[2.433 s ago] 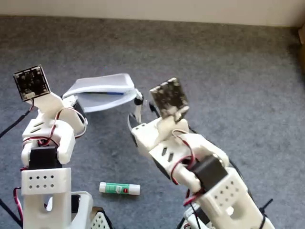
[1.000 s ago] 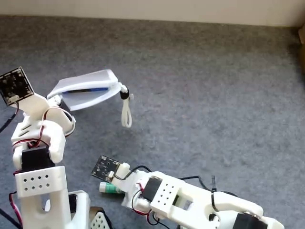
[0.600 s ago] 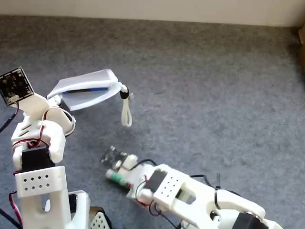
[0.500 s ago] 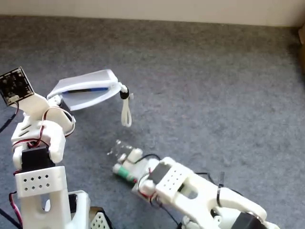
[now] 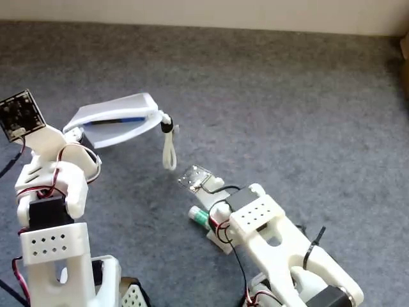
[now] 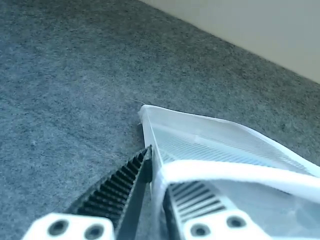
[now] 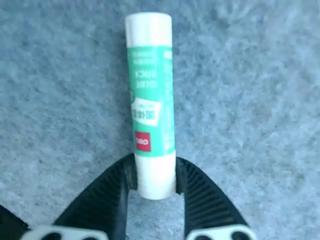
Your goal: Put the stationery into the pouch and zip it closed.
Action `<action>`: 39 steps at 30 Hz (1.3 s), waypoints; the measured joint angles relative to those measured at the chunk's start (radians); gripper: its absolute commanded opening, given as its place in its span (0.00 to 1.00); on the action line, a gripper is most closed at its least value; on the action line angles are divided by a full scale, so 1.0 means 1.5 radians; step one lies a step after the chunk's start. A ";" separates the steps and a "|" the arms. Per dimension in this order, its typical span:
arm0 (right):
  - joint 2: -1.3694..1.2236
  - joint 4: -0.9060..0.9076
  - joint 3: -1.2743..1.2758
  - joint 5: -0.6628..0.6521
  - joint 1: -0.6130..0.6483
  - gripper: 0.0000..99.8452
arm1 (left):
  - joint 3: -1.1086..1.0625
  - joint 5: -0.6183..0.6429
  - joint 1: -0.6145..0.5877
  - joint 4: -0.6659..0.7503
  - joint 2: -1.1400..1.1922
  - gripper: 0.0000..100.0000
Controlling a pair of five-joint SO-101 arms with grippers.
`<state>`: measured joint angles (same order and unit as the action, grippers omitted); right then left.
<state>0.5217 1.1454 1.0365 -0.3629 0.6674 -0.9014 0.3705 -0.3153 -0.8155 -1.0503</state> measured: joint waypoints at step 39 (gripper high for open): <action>-0.218 -0.164 -0.113 0.113 0.092 0.25 | 0.000 0.000 0.000 0.003 0.000 0.01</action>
<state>0.1949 0.8999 0.8677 -0.1941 0.8055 -0.9014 0.3705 -0.3153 -0.8109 -1.0503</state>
